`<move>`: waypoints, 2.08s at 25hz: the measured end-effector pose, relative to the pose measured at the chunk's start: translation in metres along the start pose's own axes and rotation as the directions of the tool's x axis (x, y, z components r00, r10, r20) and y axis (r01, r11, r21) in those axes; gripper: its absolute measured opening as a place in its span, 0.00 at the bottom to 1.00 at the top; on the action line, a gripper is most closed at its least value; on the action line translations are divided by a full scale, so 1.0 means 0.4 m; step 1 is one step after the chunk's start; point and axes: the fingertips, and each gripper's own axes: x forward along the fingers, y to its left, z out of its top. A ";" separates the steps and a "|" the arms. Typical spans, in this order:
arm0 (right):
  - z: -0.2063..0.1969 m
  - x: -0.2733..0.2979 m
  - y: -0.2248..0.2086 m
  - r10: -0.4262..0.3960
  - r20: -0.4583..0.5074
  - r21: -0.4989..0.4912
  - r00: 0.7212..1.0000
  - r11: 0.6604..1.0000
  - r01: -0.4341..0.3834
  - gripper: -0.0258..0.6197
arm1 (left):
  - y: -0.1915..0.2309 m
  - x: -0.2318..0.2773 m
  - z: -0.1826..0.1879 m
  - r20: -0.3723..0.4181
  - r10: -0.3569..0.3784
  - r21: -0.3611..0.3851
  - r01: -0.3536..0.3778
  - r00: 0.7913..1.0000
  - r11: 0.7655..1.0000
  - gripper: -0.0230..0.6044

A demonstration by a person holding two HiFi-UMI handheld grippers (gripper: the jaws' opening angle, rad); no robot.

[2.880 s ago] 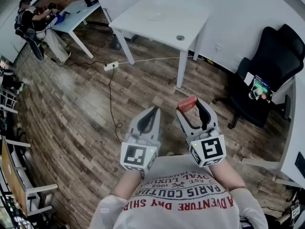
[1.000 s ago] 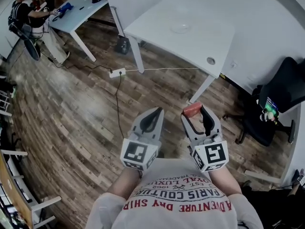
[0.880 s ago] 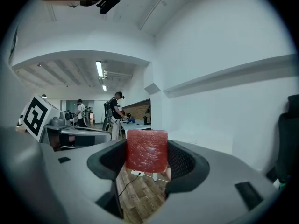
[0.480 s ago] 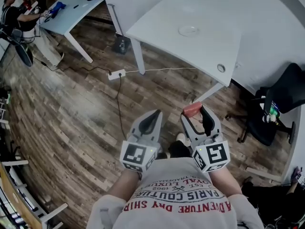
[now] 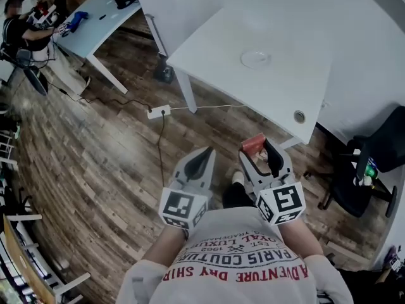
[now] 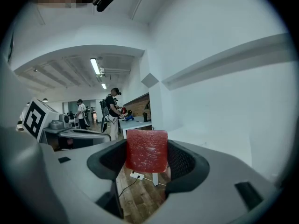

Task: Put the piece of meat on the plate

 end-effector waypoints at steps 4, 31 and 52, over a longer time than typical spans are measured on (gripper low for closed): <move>0.052 0.074 -0.115 0.034 0.018 -0.024 0.999 0.999 -0.034 0.47 | 0.030 0.137 0.070 0.021 0.035 0.017 -0.035 0.999 0.999 0.05; 0.078 0.406 -0.686 -0.113 -0.039 0.033 0.993 0.993 0.115 0.47 | 0.146 0.820 0.155 -0.051 -0.100 0.032 0.102 0.994 0.994 0.05; 0.099 0.816 -0.856 -0.460 -0.215 0.187 0.861 0.846 0.499 0.47 | 0.472 1.243 0.208 -0.201 -0.492 -0.005 0.502 0.847 0.865 0.05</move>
